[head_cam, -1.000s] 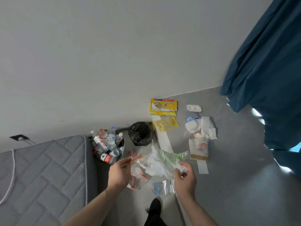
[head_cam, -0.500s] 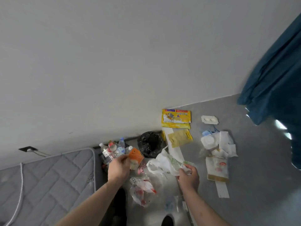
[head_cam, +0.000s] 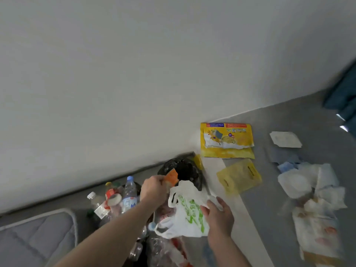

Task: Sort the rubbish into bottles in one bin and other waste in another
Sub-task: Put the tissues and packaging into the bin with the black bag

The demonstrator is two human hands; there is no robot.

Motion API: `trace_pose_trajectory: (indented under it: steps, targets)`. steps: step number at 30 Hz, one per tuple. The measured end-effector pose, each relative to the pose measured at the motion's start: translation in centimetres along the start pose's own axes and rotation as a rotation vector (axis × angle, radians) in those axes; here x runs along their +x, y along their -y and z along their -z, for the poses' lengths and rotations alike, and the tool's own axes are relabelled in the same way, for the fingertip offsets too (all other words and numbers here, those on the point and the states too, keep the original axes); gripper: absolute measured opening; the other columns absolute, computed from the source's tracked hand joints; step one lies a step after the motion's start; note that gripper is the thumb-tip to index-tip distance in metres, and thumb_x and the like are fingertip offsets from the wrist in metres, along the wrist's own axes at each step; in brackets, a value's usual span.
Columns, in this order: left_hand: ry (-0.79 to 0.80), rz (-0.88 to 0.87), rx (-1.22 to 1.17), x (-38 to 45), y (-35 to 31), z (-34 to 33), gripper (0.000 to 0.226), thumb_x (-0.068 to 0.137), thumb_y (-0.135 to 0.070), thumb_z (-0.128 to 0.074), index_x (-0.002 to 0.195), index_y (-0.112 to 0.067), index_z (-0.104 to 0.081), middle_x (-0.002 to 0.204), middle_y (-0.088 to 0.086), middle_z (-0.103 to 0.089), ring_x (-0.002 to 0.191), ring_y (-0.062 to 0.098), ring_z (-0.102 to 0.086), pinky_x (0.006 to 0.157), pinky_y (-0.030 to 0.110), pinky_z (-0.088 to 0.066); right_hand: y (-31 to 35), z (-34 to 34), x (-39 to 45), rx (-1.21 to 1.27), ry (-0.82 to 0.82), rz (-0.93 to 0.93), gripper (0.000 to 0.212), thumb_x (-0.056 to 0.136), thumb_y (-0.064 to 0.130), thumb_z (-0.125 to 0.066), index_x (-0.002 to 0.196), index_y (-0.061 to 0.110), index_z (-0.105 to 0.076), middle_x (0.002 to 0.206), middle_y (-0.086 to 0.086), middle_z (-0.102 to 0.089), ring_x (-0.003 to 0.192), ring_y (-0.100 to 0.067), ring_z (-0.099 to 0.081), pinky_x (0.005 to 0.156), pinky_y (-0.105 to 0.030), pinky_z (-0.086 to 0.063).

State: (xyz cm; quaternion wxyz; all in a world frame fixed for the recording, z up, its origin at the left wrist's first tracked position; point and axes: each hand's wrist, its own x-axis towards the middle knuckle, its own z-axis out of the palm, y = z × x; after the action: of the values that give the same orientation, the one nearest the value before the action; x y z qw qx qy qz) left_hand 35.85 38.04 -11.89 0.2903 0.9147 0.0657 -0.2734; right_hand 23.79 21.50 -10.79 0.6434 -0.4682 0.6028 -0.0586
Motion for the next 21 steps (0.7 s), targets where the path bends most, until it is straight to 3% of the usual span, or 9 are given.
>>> trace_pose_trajectory:
  steps: [4, 7, 10, 12, 15, 17, 19, 21]
  targets:
    - [0.003, 0.007, -0.026, 9.0, 2.1, -6.6, 0.041, 0.092, -0.016, -0.046, 0.118, -0.030, -0.074, 0.103, 0.002, -0.076, 0.093, 0.025, -0.067, 0.083, 0.030, -0.053, -3.0, -4.6, 6.1, 0.131, 0.050, 0.062, 0.035, 0.090, 0.002, -0.069, 0.121, 0.018, -0.064, 0.118, -0.004, -0.057, 0.076, -0.019, -0.076, 0.062, -0.024, -0.059]
    - [0.114, 0.029, -0.033, 14.0, 3.5, -11.0, 0.043, 0.095, -0.016, -0.042, 0.129, -0.023, -0.067, 0.112, 0.005, -0.071, 0.093, 0.024, -0.063, 0.083, 0.031, -0.053, -5.1, -6.0, 9.8, 0.152, 0.051, 0.129, 0.040, 0.091, 0.001, -0.068, 0.124, 0.021, -0.063, 0.117, 0.005, -0.057, 0.072, -0.008, -0.075, 0.069, -0.028, -0.060]
    - [0.228, 0.058, 0.063, 16.5, 5.4, -13.2, 0.041, 0.095, -0.021, -0.047, 0.134, -0.019, -0.061, 0.121, 0.005, -0.067, 0.104, 0.028, -0.062, 0.086, 0.030, -0.050, -6.6, -6.6, 12.6, 0.143, 0.026, 0.136, 0.047, 0.091, -0.002, -0.068, 0.131, 0.020, -0.059, 0.122, 0.000, -0.057, 0.072, -0.006, -0.075, 0.074, -0.030, -0.061]
    - [0.270, 0.072, 0.101, 16.9, 6.9, -12.7, 0.051, 0.088, -0.018, -0.048, 0.138, -0.022, -0.058, 0.129, 0.006, -0.065, 0.115, 0.029, -0.062, 0.090, 0.029, -0.050, -6.9, -7.1, 13.9, 0.155, 0.019, 0.117, 0.052, 0.090, -0.004, -0.068, 0.135, 0.017, -0.057, 0.130, -0.006, -0.054, 0.076, -0.011, -0.076, 0.070, -0.025, -0.061]
    - [0.277, 0.051, 0.155, 16.9, 8.0, -10.3, 0.046, 0.079, -0.019, -0.049, 0.120, -0.025, -0.068, 0.111, 0.002, -0.071, 0.106, 0.028, -0.066, 0.084, 0.031, -0.053, -6.3, -8.7, 14.8, 0.142, 0.039, 0.132, 0.054, 0.087, -0.005, -0.071, 0.134, 0.018, -0.057, 0.138, -0.010, -0.051, 0.100, -0.025, -0.071, 0.067, -0.024, -0.060]
    - [0.236, 0.029, 0.138, 16.9, 7.9, -8.4, 0.040, 0.083, -0.016, -0.050, 0.115, -0.028, -0.070, 0.109, -0.001, -0.072, 0.107, 0.027, -0.066, 0.084, 0.029, -0.051, -5.7, -10.5, 15.3, 0.093, 0.089, 0.149, 0.055, 0.086, -0.003, -0.071, 0.136, 0.017, -0.057, 0.138, -0.010, -0.051, 0.104, -0.025, -0.069, 0.068, -0.025, -0.060]
    - [0.191, 0.001, 0.117, 16.6, 7.5, -6.7, 0.043, 0.088, -0.012, -0.049, 0.125, -0.025, -0.068, 0.120, 0.000, -0.070, 0.116, 0.026, -0.063, 0.091, 0.026, -0.045, -5.9, -12.7, 15.6, -0.035, 0.157, 0.162, 0.057, 0.086, 0.002, -0.072, 0.139, 0.019, -0.056, 0.137, -0.004, -0.052, 0.102, -0.021, -0.069, 0.073, -0.029, -0.062]
    - [0.151, -0.035, 0.092, 16.5, 7.2, -5.3, 0.043, 0.089, -0.009, -0.049, 0.127, -0.020, -0.067, 0.124, 0.002, -0.068, 0.117, 0.026, -0.062, 0.097, 0.028, -0.045, -6.8, -14.6, 15.9, -0.319, 0.206, 0.212, 0.060, 0.085, 0.015, -0.072, 0.141, 0.027, -0.052, 0.134, 0.001, -0.054, 0.110, -0.023, -0.066, 0.086, -0.040, -0.061]
